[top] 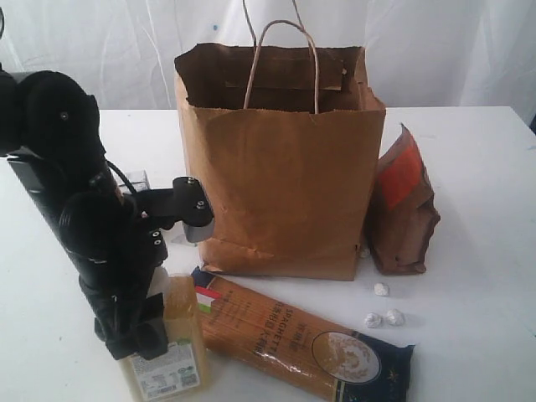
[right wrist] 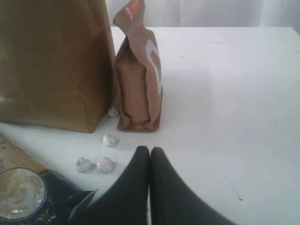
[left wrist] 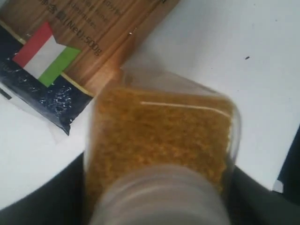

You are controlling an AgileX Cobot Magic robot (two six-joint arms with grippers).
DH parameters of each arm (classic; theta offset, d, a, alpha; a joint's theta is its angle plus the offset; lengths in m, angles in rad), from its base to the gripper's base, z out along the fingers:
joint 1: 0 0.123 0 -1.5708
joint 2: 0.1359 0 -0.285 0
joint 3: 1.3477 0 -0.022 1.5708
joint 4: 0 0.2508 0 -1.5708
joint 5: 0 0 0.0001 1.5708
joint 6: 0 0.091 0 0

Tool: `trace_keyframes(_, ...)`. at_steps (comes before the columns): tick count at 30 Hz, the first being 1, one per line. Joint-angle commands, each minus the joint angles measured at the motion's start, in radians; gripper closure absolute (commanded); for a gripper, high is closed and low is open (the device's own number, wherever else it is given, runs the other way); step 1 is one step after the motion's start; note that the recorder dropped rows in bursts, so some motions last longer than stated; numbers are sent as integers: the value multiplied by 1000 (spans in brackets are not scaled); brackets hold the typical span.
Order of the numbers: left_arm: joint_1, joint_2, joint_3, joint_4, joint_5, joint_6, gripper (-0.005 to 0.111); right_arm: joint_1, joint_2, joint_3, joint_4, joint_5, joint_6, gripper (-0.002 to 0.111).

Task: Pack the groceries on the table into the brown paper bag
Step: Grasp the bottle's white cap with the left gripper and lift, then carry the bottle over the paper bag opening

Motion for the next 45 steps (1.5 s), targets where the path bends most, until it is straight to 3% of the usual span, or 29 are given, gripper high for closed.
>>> trace_keyframes(1, -5, -2, -1, -5, 22, -38, 94, -3, -6, 2, -6, -8, 1, 108)
trace_keyframes(2, -5, -2, -1, -5, 36, -46, 106, -3, -6, 2, -6, -8, 1, 108)
trace_keyframes(8, -5, -51, -62, 71, 158, -114, 107, -3, -6, 2, -6, -8, 1, 108)
trace_keyframes(16, -5, -201, -326, 306, 348, -291, 107, -3, -6, 2, -6, -8, 1, 108)
trace_keyframes(25, -5, -227, -702, 391, 348, -302, 107, -3, -6, 2, -6, -8, 1, 108)
trace_keyframes(29, -5, -215, -805, 405, 332, -286, 107, -3, -6, 2, -6, -8, 1, 108)
trace_keyframes(35, -5, -169, -903, 399, 278, -270, 107, -3, -6, 2, -6, -8, 1, 108)
trace_keyframes(45, -5, -77, -927, 368, 195, -219, 107, -3, -6, 2, -6, -8, 1, 108)
